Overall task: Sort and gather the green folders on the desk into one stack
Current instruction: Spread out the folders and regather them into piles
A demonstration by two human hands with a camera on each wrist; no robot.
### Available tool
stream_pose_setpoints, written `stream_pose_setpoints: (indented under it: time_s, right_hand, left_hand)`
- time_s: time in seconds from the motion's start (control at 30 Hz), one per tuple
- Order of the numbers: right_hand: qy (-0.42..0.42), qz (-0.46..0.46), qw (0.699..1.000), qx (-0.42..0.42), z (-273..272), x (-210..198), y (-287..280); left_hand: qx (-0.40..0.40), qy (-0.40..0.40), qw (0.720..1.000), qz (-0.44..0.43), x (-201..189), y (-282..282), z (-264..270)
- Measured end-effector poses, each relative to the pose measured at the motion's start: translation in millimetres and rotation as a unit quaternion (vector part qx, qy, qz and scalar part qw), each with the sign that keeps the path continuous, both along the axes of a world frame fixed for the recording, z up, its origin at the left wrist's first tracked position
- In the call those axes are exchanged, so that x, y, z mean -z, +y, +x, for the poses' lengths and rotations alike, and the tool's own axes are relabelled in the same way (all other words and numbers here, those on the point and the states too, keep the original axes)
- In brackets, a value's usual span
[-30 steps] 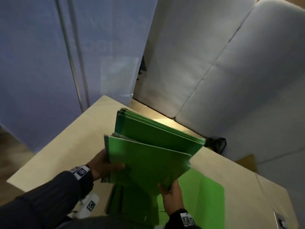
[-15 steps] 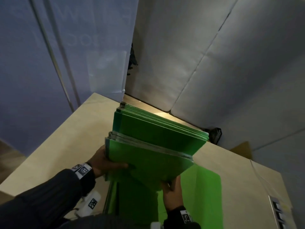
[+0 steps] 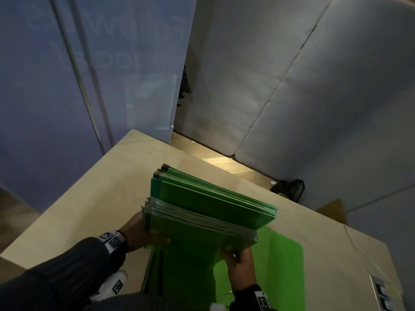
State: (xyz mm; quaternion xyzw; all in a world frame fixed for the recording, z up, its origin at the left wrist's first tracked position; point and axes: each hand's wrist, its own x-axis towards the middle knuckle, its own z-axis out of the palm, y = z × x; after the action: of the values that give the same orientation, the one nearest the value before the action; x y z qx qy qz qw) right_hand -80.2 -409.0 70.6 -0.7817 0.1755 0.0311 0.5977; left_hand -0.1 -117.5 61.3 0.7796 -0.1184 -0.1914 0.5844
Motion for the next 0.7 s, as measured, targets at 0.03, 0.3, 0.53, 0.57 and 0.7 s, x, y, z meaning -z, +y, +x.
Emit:
stream_pose_setpoints:
  time_s: [0.03,0.3,0.53,0.57,0.7]
  right_hand:
    - [0.002,-0.005,1.0,-0.004,0,0,-1]
    - [-0.012,0.054,0.997,0.054,-1,-10,2]
    - [0.035,0.03,0.998,0.049,-9,8,1]
    - [0.043,0.027,0.998,0.045,-8,11,2]
    - [0.06,0.036,0.996,0.058,1,14,3]
  left_hand:
    - [0.007,-0.002,1.0,0.002,2,0,-3]
    - [-0.019,0.032,0.998,-0.043,-4,-8,6]
    - [0.02,0.069,0.997,0.015,12,-10,13]
    - [0.028,0.075,0.997,0.011,16,-7,14]
    - [0.022,0.078,0.997,-0.01,11,-11,20]
